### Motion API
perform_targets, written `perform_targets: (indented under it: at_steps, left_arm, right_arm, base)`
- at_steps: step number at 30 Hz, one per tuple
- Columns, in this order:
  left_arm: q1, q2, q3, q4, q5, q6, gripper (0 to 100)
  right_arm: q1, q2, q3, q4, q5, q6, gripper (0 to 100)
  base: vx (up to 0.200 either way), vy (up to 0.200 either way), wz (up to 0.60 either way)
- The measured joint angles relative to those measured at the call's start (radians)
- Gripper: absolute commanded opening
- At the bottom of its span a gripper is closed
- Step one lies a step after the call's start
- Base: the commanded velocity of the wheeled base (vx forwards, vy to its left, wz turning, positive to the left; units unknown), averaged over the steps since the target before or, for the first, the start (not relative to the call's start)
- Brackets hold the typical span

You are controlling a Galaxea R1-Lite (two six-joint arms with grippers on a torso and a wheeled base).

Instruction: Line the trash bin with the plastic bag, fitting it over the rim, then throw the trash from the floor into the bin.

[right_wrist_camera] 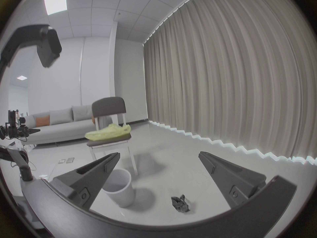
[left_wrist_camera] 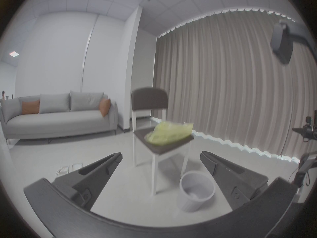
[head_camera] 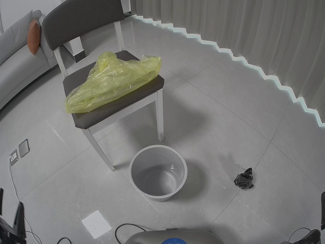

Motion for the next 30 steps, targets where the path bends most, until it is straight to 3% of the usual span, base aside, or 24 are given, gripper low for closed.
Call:
perform_targets:
  at_steps: [6,17,30]
  left_arm:
    - [-0.009,0.017,-0.196,0.057,-0.023,0.003,100]
    - [-0.019,0.144,-0.325,0.11,0.009,0.02,100]
    - [-0.017,0.492,-0.458,0.091,0.116,0.026,100]
  right_arm:
    - [0.037,0.1,-0.166,-0.006,0.027,0.017,100]
    - [0.075,0.477,-0.508,-0.012,0.026,0.018,100]
    - [0.078,0.611,-0.513,-0.009,-0.041,0.017,100]
  base:
    - [0.0,0.0,0.0]
    - [0.0,0.0,0.0]
    - [0.0,0.0,0.0]
